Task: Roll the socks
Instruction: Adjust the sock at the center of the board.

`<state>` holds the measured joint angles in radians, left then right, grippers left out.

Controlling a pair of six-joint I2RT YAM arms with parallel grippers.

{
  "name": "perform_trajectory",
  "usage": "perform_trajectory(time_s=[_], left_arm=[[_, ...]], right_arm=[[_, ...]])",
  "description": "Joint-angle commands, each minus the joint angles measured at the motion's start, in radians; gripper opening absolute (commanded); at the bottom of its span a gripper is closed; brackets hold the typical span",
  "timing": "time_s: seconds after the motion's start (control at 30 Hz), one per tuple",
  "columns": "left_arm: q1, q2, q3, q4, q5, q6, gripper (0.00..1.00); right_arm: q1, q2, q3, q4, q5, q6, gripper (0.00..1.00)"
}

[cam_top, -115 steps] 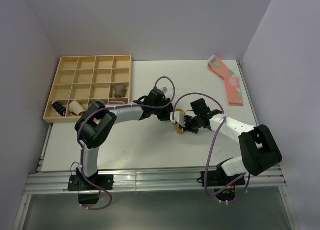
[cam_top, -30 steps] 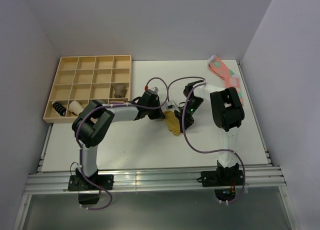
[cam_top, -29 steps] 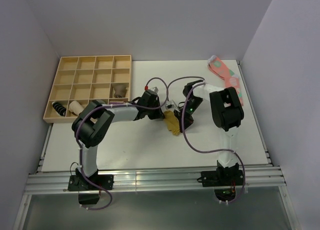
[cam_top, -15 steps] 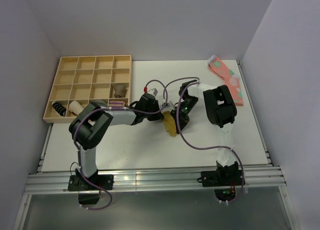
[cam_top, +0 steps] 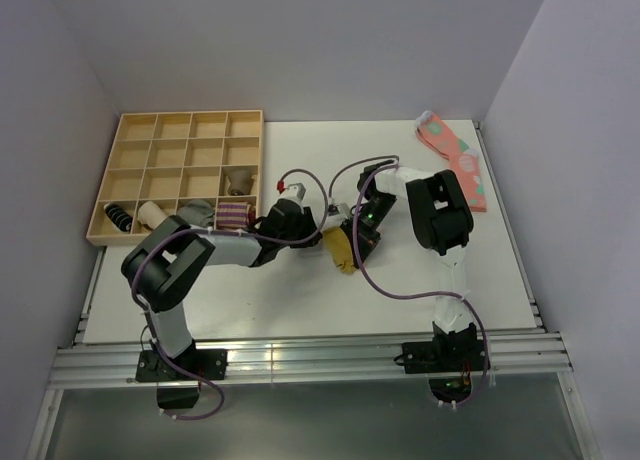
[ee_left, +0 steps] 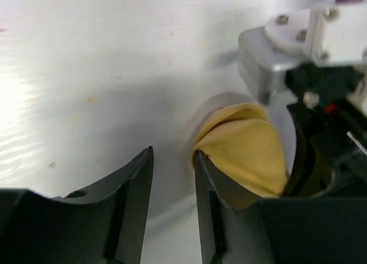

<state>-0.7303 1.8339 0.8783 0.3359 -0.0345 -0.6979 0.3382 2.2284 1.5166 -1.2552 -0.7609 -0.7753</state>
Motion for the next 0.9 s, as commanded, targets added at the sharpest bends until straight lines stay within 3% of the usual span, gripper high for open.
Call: perform_trajectory(time_s=[0.0,0.13,0.3,0.43,0.87], left_arm=[[-0.012,-0.097,-0.077,0.113,-0.077,0.055,0.41],[-0.102,-0.220,-0.192,0.245,-0.163,0.184,0.41],[-0.221,-0.278,-0.205,0.288,-0.202,0.305,0.40],[-0.290,-0.233,-0.130,0.249,-0.199,0.402,0.40],[-0.342,-0.087,-0.021,0.189,-0.087,0.506,0.40]], right_arm=[[0.007,0.027,-0.003,0.019,0.037,0.034,0.04],[0.005,0.039,0.017,0.008,0.038,0.042,0.03],[0.005,0.042,0.017,0.005,0.037,0.039,0.03],[0.005,0.053,0.024,-0.012,0.029,0.036,0.03],[0.005,0.062,0.020,-0.007,0.028,0.039,0.02]])
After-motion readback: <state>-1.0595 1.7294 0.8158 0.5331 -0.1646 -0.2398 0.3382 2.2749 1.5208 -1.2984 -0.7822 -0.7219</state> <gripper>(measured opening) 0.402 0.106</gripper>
